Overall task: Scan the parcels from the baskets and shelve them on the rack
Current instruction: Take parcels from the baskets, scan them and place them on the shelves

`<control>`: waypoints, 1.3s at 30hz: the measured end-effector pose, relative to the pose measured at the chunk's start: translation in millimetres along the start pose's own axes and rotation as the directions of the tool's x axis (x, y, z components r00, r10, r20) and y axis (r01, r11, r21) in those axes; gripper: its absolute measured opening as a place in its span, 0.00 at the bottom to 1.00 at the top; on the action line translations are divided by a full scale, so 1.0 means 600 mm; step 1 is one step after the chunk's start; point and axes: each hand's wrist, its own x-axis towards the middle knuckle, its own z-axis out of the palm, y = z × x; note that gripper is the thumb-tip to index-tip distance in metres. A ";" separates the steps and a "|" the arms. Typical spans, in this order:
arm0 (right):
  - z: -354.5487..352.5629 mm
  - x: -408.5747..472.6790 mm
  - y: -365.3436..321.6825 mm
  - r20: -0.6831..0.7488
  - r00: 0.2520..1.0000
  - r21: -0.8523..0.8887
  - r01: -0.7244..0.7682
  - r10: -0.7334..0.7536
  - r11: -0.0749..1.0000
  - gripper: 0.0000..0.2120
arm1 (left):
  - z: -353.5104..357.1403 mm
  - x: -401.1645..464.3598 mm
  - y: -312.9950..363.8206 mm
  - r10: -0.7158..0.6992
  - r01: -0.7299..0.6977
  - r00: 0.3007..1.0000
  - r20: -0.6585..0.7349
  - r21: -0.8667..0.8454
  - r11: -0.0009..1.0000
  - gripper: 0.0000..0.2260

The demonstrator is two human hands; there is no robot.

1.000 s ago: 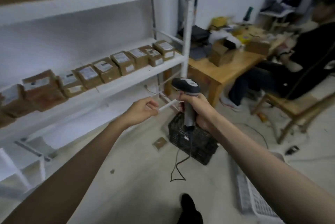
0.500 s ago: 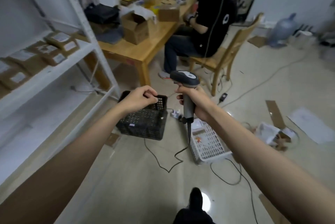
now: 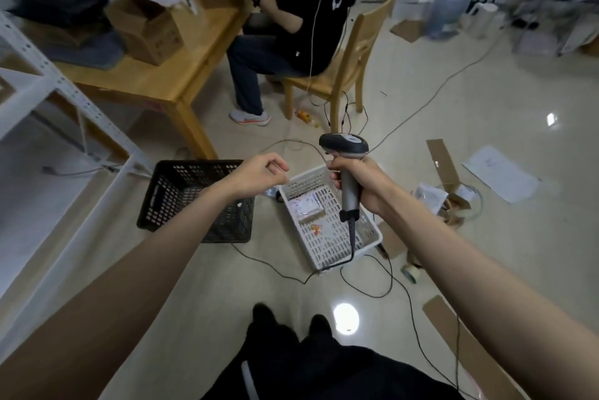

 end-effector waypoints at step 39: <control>-0.270 0.651 0.454 -0.334 0.752 0.346 -0.463 0.568 0.816 0.05 | 0.384 0.630 -0.484 -0.478 0.545 0.765 0.431 -0.040 0.837 0.05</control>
